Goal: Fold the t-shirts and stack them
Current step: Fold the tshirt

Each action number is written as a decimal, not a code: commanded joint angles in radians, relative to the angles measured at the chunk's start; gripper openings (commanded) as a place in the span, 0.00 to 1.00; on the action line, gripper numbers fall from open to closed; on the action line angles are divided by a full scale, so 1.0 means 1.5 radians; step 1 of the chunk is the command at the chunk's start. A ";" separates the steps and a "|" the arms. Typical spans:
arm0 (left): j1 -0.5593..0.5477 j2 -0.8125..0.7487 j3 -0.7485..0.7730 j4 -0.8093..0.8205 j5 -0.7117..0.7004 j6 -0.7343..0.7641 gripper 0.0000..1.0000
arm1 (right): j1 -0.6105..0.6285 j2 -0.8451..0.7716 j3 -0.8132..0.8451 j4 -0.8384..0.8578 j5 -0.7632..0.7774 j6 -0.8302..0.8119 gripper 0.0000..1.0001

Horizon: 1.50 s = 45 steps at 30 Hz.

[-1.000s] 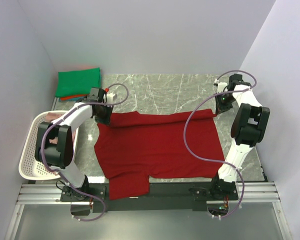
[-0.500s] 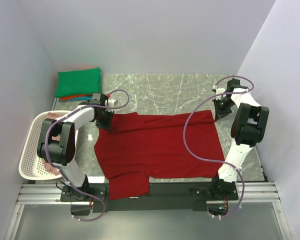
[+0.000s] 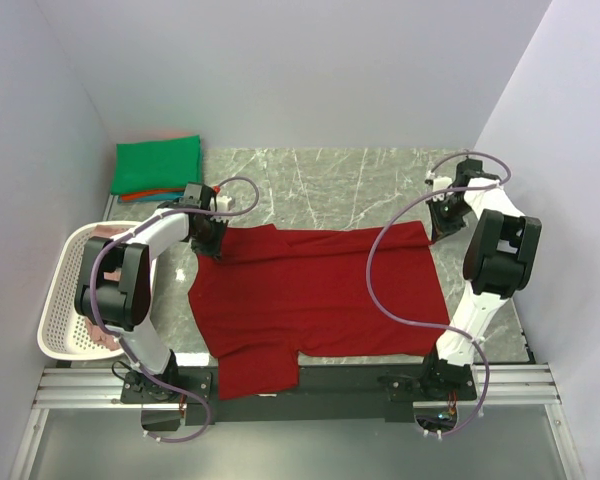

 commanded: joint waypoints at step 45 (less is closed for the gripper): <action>0.067 0.161 0.269 -0.058 0.168 0.034 0.39 | -0.009 0.123 0.245 -0.104 -0.080 0.091 0.44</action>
